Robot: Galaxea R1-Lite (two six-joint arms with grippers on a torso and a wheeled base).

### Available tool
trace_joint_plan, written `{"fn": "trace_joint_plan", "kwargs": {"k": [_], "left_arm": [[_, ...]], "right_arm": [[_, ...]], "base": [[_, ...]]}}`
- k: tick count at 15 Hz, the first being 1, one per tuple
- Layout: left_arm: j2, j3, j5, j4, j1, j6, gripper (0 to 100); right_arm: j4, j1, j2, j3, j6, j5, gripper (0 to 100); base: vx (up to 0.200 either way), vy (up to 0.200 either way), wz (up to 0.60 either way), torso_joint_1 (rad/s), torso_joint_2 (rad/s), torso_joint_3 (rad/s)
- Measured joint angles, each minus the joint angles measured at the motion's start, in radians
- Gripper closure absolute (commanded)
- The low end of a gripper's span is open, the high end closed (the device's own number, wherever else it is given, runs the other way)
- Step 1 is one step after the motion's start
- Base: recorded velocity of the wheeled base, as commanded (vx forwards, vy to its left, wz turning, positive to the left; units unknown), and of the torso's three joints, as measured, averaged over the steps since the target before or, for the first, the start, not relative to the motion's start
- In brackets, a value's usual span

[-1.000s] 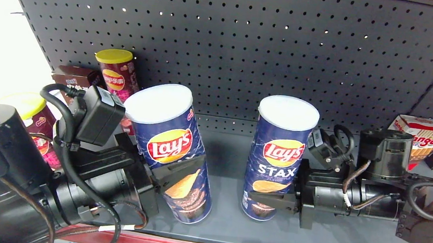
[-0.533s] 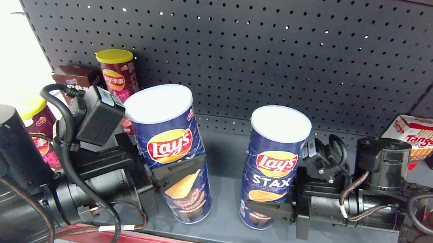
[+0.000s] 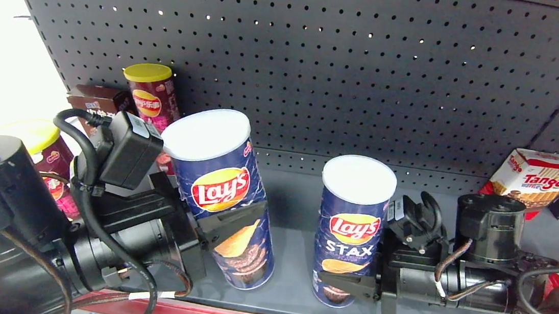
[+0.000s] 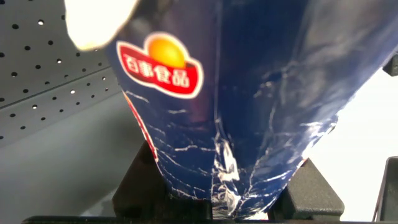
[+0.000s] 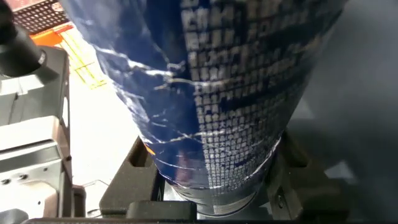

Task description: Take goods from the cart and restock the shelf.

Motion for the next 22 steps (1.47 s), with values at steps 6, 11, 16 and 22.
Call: {"fn": "trace_joint_plan", "kwargs": {"k": [6,11,16,22], "left_arm": [[0.0,0.001,0.0,0.0,0.004,-0.001,100],[0.0,0.001,0.001,0.0,0.005,0.0,100],[-0.001,0.001,0.001,0.0,0.002,0.0,100],[-0.003,0.001,0.002,0.0,0.0,0.0,100]], "right_arm": [[-0.038,0.004,0.041,0.0,-0.003,-0.016,100],[-0.031,0.006,0.043,0.016,-0.003,-0.03,0],[-0.056,0.0,0.017,0.025,-0.004,-0.054,0],[-0.061,-0.038,-0.105,0.074,-0.004,-0.055,0]], "base": [[0.0,0.0,0.0,0.0,0.0,0.0],[0.0,0.0,0.0,0.0,0.0,0.0],[0.0,0.0,0.0,0.0,0.0,0.0],[0.0,0.0,0.0,0.0,0.0,0.0]]}}
